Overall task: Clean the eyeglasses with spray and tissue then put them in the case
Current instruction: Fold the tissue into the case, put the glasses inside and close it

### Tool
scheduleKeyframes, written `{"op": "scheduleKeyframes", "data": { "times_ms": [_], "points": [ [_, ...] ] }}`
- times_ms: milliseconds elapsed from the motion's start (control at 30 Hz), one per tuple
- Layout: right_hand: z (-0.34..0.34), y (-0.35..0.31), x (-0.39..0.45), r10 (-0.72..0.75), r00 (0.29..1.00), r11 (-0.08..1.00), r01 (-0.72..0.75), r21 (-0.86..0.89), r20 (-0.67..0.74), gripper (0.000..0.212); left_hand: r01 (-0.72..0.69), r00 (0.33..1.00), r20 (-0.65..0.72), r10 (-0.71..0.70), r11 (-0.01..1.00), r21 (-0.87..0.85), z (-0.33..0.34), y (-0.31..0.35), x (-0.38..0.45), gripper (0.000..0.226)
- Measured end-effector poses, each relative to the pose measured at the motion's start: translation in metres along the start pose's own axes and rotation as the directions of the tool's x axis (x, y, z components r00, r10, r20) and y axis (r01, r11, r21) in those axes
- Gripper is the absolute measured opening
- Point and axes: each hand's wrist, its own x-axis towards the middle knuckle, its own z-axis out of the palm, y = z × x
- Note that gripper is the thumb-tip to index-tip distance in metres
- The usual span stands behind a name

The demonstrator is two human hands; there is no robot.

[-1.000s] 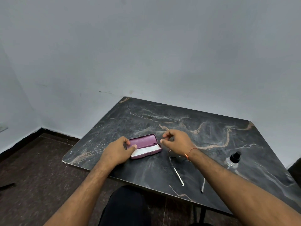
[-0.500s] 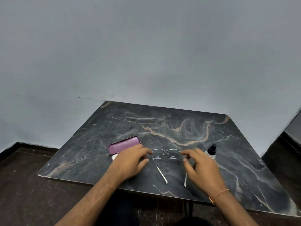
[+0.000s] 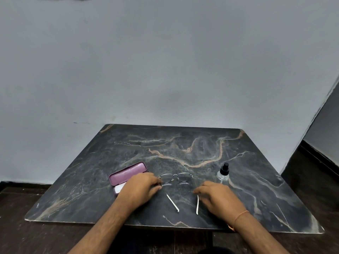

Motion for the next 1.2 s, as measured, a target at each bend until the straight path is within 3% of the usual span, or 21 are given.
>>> {"op": "scheduleKeyframes", "data": {
  "times_ms": [333, 667, 1033, 1200],
  "points": [
    [0.002, 0.005, 0.002, -0.054, 0.997, 0.997, 0.058, 0.052, -0.061, 0.024, -0.002, 1.000, -0.004, 0.002, 1.000, 0.003, 0.005, 0.005, 0.008, 0.023],
    [0.007, 0.006, 0.000, -0.094, 0.990, 0.992, 0.102, 0.069, -0.101, 0.022, -0.003, 0.997, -0.070, 0.009, 0.996, 0.085, 0.006, 0.025, 0.012, 0.027],
    [0.030, -0.003, 0.014, -0.114, 0.980, 0.991, 0.124, 0.058, -0.162, 0.041, -0.020, 1.000, -0.002, 0.021, 0.991, 0.135, 0.004, 0.034, 0.011, 0.031],
    [0.039, -0.013, 0.028, -0.090, 0.970, 0.995, 0.097, 0.018, -0.227, 0.030, -0.033, 0.999, 0.009, 0.032, 0.986, 0.165, 0.004, 0.038, 0.007, 0.032]
  ]
}}
